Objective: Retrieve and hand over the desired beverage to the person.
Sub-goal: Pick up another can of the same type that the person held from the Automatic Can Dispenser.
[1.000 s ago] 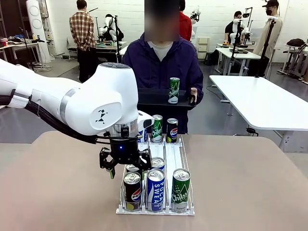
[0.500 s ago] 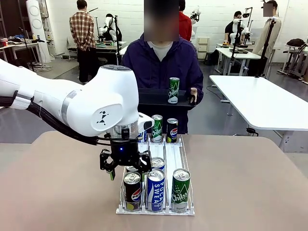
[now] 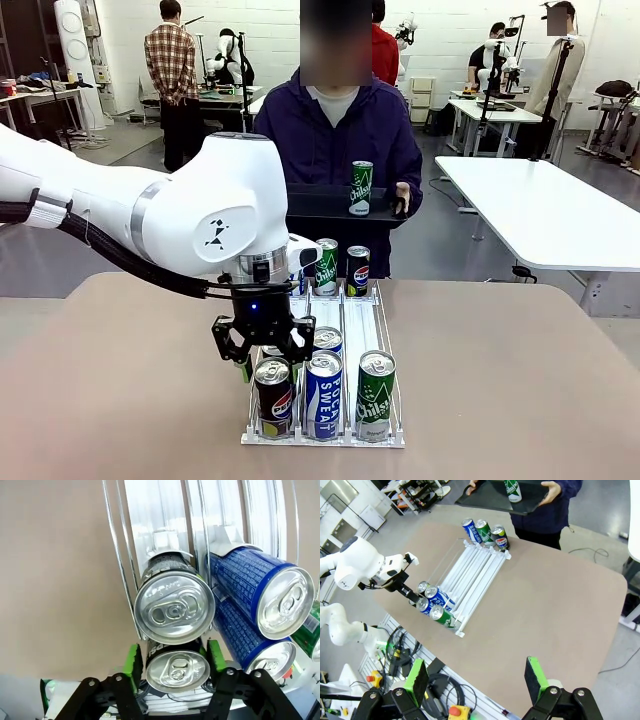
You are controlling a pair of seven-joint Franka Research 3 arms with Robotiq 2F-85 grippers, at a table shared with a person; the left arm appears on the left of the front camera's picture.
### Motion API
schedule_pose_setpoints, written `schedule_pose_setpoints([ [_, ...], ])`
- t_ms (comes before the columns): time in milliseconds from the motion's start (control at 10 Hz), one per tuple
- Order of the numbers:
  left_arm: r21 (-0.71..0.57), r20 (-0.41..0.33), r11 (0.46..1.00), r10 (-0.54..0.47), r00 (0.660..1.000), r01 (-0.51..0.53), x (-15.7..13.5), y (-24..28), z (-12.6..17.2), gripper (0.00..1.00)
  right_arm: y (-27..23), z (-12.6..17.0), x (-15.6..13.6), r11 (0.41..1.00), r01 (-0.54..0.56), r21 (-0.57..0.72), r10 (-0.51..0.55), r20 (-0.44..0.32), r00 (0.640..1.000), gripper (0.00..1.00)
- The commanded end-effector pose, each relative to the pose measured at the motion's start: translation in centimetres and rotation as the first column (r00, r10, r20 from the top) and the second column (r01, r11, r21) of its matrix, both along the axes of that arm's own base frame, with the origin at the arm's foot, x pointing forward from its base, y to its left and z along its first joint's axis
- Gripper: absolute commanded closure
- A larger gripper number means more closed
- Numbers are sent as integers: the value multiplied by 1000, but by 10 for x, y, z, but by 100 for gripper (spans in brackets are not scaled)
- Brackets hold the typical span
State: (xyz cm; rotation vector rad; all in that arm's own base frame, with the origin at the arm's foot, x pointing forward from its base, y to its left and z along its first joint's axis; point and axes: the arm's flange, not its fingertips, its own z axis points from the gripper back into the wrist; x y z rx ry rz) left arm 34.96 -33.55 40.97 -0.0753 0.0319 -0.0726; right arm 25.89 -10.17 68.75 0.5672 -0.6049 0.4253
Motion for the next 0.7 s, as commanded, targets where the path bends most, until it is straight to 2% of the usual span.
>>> schedule_pose_setpoints([
  [0, -1, -39, 1000, -8, 999, 8, 0, 3, 1, 100, 2, -3, 0, 1000, -20, 22, 20, 11, 1000, 0],
  [100, 2, -45, 1000, -6, 999, 6, 0, 3, 1, 84, 2, -3, 0, 1000, -20, 22, 20, 11, 1000, 0],
  [300, 4, -46, 1000, -2, 999, 2, 1, 3, 1, 100, 2, -3, 0, 1000, -20, 22, 20, 11, 1000, 0],
  [500, -1, -34, 1000, -16, 999, 16, -1, 3, 6, 100, 2, -3, 0, 1000, -20, 22, 20, 11, 1000, 0],
  [600, 16, -4, 999, -29, 1000, 29, -3, 2, 12, 100, 2, -3, 0, 1000, -20, 22, 20, 11, 1000, 0],
])
